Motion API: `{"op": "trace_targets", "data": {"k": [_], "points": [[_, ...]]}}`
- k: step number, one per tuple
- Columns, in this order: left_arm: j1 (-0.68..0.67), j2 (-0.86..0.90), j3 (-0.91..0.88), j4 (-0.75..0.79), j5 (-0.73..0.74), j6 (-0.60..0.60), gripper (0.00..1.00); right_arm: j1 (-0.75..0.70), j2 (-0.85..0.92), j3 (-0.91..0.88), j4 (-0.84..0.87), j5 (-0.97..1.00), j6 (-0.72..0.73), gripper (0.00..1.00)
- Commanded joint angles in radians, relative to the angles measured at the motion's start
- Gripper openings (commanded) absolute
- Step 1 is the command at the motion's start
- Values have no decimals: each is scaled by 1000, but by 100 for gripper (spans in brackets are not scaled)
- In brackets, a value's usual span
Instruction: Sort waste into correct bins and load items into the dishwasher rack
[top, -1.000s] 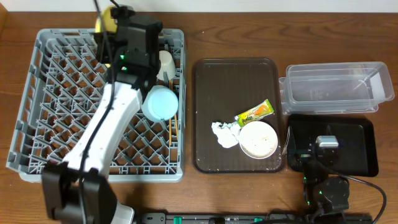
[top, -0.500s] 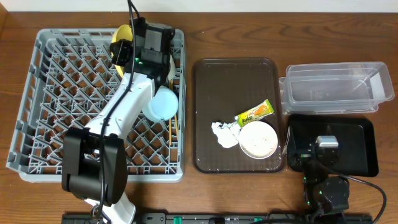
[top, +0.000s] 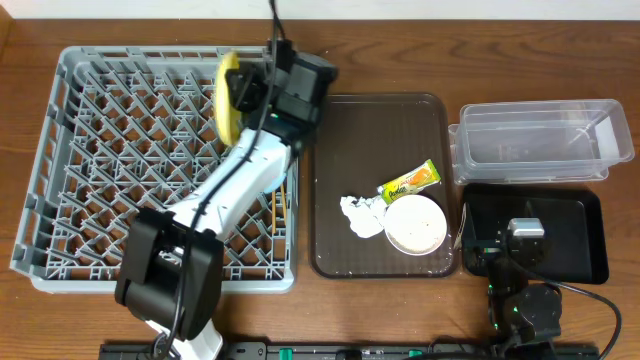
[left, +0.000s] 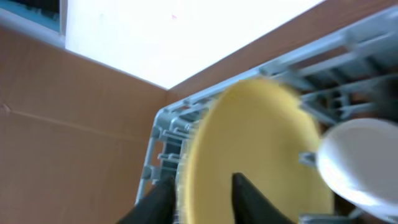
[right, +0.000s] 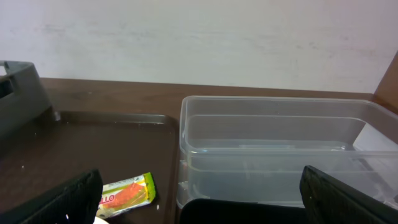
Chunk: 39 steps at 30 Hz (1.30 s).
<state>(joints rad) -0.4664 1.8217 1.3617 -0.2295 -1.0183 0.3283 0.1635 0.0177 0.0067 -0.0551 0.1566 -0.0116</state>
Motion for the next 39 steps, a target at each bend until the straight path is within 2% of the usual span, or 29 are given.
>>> {"op": "trace_targets", "data": {"k": [1, 3, 6, 9, 11, 14, 17, 20, 24, 32, 33, 36, 39], "points": [[-18, -6, -12, -5, 21, -20, 38, -7, 0, -1, -2, 3, -5, 99], [-24, -6, -12, -4, 23, -20, 45, -7, 0, -1, -2, 3, -5, 99], [-26, -11, -11, -4, 21, -44, 47, -7, 0, -1, -2, 3, -5, 99], [-26, -43, -10, -24, 12, -145, 49, -7, 0, -1, -2, 3, -5, 99], [-26, -84, -10, -56, 39, -232, 55, -7, 0, -1, -2, 3, -5, 99], [-25, -170, -10, -132, 218, -312, 61, -7, 0, -1, -2, 3, -5, 99], [-21, -283, -10, -209, 508, -390, 69, -7, 0, -1, -2, 3, -5, 99], [-8, -389, -10, -263, 684, -502, 69, -7, 0, -1, -2, 3, -5, 99], [35, -519, -10, -326, 697, -595, 69, -7, 0, -1, -2, 3, -5, 99], [156, -698, -10, -535, 696, -604, 70, -7, 0, -1, -2, 3, -5, 99], [169, -708, -10, -560, 696, -604, 76, -7, 0, -1, -2, 3, -5, 99], [192, -726, -10, -662, 696, -603, 85, -7, 0, -1, -2, 3, -5, 99], [193, -726, -10, -738, 696, -603, 87, -7, 0, -1, -2, 3, -4, 99]]}}
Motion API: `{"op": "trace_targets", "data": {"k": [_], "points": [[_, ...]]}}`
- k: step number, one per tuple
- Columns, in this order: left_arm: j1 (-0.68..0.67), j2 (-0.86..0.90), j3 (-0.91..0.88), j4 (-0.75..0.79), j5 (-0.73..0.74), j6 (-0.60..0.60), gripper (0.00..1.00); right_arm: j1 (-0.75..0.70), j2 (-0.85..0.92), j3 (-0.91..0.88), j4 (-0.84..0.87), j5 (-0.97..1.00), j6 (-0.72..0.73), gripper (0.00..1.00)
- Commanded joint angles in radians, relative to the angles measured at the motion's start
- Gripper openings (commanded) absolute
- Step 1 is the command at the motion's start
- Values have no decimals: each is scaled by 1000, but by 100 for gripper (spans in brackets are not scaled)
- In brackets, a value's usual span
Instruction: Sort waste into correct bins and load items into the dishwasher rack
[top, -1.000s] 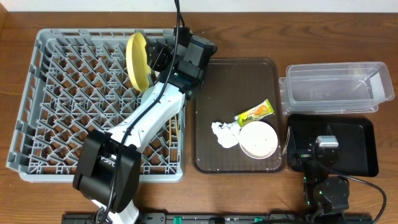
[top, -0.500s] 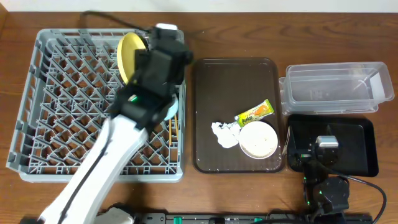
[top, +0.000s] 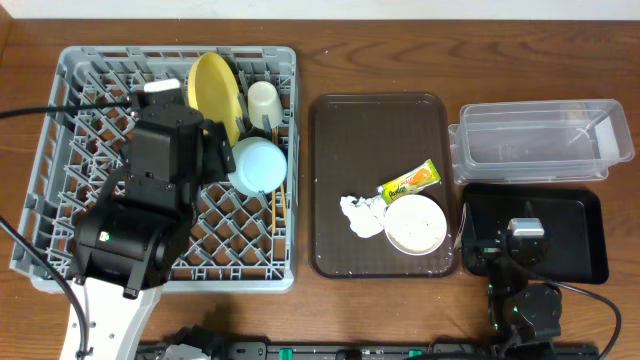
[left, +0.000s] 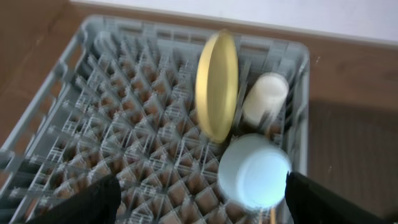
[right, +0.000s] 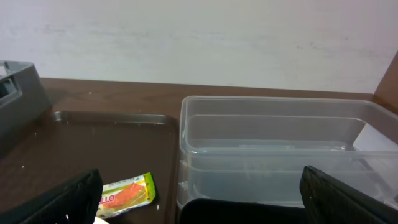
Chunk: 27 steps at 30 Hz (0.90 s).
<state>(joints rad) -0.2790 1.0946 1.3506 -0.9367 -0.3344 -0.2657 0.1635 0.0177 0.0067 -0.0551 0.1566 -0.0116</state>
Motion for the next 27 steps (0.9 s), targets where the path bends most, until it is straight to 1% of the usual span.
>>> {"op": "trace_targets", "data": {"k": [1, 4, 8, 10, 23, 27], "points": [[6, 3, 2, -52, 12, -10, 87, -7, 0, -1, -2, 3, -4, 99], [6, 6, 2, -84, 12, -10, 88, -7, 0, -1, -2, 3, -5, 99], [6, 9, 2, -84, 12, -10, 89, -7, 0, -1, -2, 3, -5, 99], [6, 9, 2, -84, 12, -10, 92, -7, 0, -1, -2, 3, -5, 99], [6, 9, 2, -84, 12, -10, 93, -7, 0, -1, -3, -3, -3, 99], [6, 9, 2, -84, 12, -10, 93, -7, 0, -1, 5, -166, 108, 99]]}}
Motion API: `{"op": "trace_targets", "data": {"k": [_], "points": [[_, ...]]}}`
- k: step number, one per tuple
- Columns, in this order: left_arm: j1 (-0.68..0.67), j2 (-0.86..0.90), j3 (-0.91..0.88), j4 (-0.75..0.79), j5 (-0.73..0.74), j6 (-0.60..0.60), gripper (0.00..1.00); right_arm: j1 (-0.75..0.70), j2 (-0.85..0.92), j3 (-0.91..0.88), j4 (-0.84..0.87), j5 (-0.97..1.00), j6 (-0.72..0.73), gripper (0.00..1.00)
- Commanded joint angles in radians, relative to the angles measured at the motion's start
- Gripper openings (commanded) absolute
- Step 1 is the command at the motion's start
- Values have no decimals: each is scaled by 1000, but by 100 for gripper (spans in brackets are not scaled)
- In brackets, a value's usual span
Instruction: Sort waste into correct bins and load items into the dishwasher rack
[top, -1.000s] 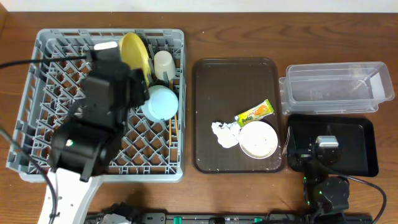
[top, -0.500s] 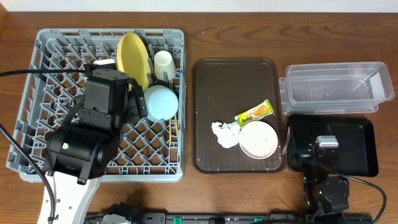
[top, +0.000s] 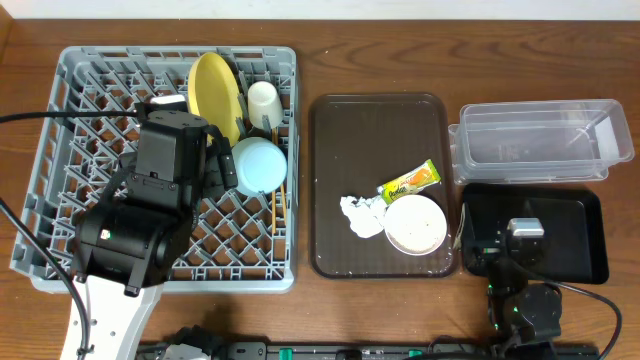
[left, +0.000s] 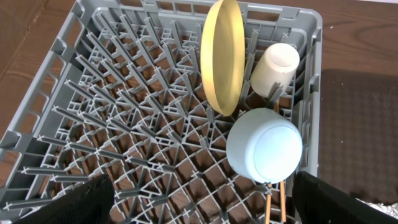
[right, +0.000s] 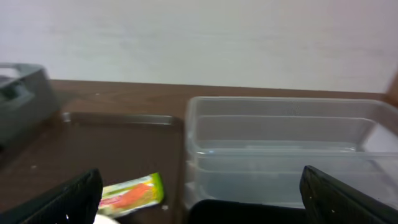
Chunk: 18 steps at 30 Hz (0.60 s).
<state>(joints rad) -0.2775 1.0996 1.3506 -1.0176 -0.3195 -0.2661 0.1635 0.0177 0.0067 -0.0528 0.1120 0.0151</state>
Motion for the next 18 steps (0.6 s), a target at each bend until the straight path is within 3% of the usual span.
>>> {"op": "trace_targets", "data": {"k": [1, 7, 12, 18], "points": [[4, 4, 2, -3, -3, -9, 93, -7, 0, -1, 0, -186, 136, 99], [4, 4, 2, -3, -3, -9, 93, 3, 21, -1, 5, -454, 608, 99], [4, 4, 2, -3, -3, -9, 93, 0, 25, -1, 16, -352, 837, 99], [4, 4, 2, -3, -3, -9, 93, 0, 40, 58, -76, -384, 859, 99]]}}
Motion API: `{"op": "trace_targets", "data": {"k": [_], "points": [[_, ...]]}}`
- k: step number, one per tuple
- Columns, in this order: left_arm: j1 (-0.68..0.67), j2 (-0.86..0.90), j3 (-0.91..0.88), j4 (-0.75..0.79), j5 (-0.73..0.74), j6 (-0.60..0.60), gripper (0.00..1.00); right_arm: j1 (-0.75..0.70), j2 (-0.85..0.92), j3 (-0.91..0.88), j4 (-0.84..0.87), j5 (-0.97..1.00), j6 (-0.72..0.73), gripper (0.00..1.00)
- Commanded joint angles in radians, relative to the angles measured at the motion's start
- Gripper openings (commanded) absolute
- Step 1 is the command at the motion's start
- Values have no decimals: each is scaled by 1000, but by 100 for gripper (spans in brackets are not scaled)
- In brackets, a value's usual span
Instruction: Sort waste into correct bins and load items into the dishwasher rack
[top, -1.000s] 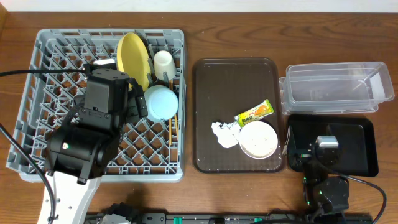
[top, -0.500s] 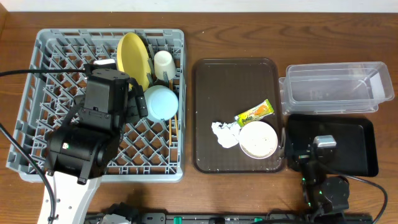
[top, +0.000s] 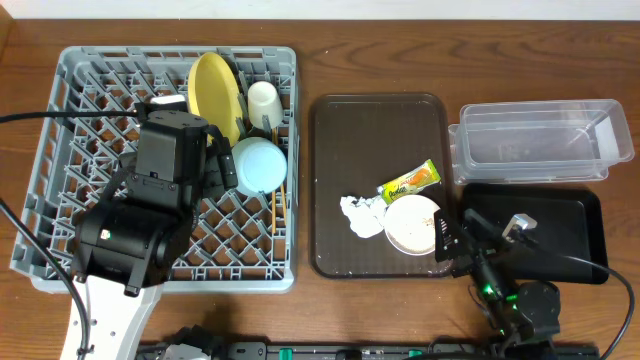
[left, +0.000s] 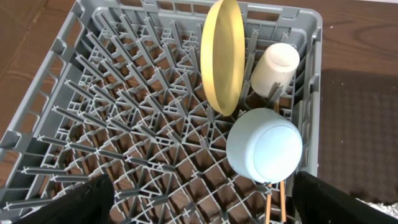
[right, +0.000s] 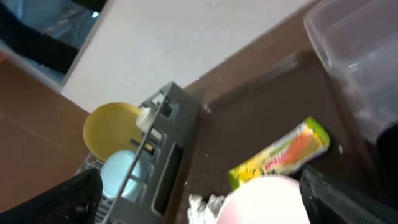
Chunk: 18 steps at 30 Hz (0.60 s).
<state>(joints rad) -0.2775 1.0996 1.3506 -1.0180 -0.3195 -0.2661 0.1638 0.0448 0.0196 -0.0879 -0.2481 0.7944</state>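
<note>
The grey dishwasher rack (top: 60, 150) holds an upright yellow plate (left: 221, 56), a cream cup (left: 275, 65), an upturned pale blue bowl (left: 264, 145) and chopsticks (top: 274, 208). My left gripper (left: 199, 205) hangs open above the rack's middle, left of the bowl, holding nothing. On the brown tray (top: 370, 130) lie a green-orange wrapper (right: 283, 155), a crumpled tissue (top: 360, 215) and a round white lid (top: 413, 224). My right gripper (right: 205, 199) is open at the tray's right edge, pointing at the lid.
Stacked clear plastic bins (top: 535, 140) stand at the back right. A black bin (top: 560, 215) sits in front of them, under the right arm. Bare wooden table runs between rack and tray.
The right gripper has swung from facing the clear bins to facing the tray, with the lid and wrapper close before it. The left arm and the rack's contents have not moved.
At first my left gripper held the yellow plate at the rack's back right. Then the plate stood upright in the rack and the gripper was open above it. The right arm rested over the black bin throughout, and has now turned toward the tray.
</note>
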Motion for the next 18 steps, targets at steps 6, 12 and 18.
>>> {"op": "trace_targets", "data": {"k": [6, 12, 18], "points": [[4, 4, 2, -3, -3, -9, 93, 0, 187, 339, -229, 39, -8, 99], [4, 4, 2, -3, -3, -9, 93, 0, 558, 808, -654, 75, -132, 99], [4, 4, 2, -3, -3, -9, 93, 4, 961, 1221, -1097, 69, -168, 99]]}}
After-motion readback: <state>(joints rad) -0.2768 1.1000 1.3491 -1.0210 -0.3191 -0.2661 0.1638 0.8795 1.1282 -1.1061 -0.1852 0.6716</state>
